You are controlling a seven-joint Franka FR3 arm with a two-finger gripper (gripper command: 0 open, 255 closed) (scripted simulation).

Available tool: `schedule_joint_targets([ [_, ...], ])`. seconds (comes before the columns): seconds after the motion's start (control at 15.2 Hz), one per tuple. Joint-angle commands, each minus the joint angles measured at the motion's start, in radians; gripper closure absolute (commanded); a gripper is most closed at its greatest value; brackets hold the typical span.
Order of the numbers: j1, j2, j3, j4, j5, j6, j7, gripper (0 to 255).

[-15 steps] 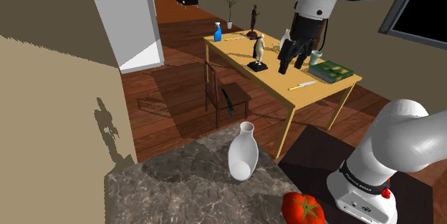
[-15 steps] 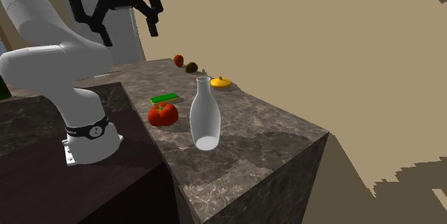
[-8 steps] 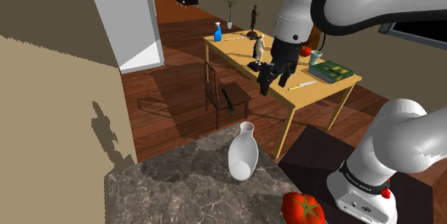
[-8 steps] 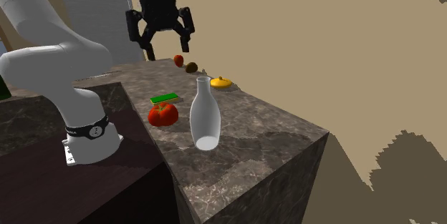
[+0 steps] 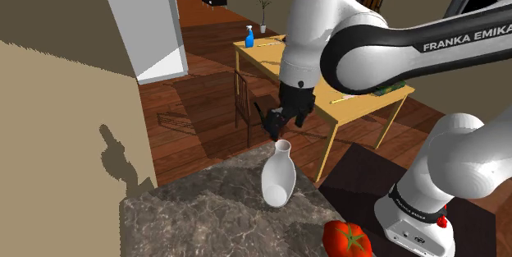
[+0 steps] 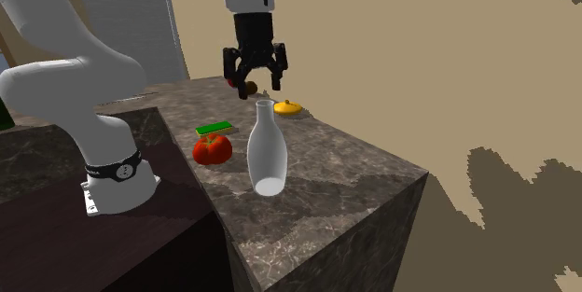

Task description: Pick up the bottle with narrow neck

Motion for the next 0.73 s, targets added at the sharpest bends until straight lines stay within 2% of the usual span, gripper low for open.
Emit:
schedule_joint_targets([
  [0.0,-0.002,0.051,0.051,0.013,-0.009,0.037,0.053,0],
  [0.59,-0.004,0.092,0.077,-0.059,-0.005,0.15,0.06,0],
  [0.66,-0.004,0.092,0.077,-0.06,-0.005,0.151,0.06,255],
])
